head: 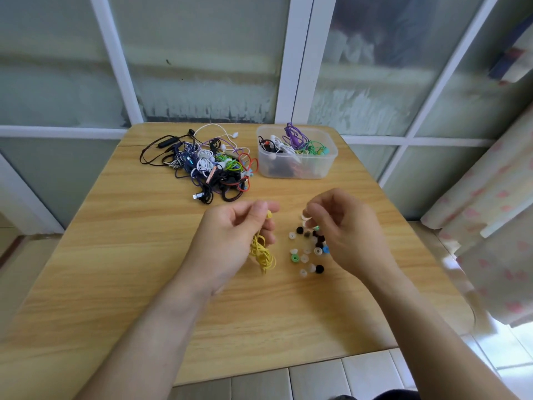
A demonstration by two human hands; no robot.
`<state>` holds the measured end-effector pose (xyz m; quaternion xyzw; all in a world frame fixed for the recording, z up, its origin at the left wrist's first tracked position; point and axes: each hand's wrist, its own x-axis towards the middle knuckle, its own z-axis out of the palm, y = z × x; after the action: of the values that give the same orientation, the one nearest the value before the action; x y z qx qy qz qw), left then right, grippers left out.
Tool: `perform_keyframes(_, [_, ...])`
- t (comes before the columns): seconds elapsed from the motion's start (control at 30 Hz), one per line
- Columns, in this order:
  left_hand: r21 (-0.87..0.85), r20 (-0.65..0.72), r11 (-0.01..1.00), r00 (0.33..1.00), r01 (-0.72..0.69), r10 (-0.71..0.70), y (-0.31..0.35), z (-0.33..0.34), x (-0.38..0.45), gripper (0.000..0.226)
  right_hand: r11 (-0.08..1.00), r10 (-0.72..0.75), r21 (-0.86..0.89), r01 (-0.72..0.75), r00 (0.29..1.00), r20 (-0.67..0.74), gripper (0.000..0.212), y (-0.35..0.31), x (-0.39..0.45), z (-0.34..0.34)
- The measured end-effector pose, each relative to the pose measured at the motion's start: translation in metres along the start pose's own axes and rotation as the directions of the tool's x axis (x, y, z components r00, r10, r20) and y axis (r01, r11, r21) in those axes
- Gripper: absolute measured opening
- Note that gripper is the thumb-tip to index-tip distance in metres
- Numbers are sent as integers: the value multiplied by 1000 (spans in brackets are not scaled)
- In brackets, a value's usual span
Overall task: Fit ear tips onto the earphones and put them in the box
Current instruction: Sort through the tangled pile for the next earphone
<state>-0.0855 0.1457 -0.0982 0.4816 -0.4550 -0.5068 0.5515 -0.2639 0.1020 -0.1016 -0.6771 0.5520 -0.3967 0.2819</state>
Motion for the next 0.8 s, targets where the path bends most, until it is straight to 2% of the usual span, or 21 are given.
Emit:
perform_keyframes(0.1, [-26, 15, 1000, 1000, -18, 18, 1, -1, 0, 19, 927, 1, 374, -33, 996, 86, 4, -13, -13, 0])
perform_keyframes(0.2, [-58, 0, 996, 998, -64, 64, 2, -1, -1, 29, 853, -18, 520, -51, 992, 127, 10, -19, -17, 0])
perform_keyframes(0.33, [-65, -22, 996, 998, -67, 66, 1, 2, -3, 33, 817, -97, 576, -15, 982, 163, 11, -22, -21, 4])
perform_keyframes(0.5, [-158, 17, 985, 997, -70, 73, 2, 5, -4, 35, 792, -146, 607, 66, 986, 84, 17, -26, -24, 9])
perform_keyframes(0.63, [-220, 38, 974, 997, -61, 71, 4, 4, -3, 31, 771, -139, 632, 73, 989, 55, 17, -28, -25, 8])
perform_keyframes(0.8, [-164, 25, 982, 994, -97, 103, 3, 4, -3, 25, 786, -136, 616, 54, 987, 88, 19, -27, -24, 7])
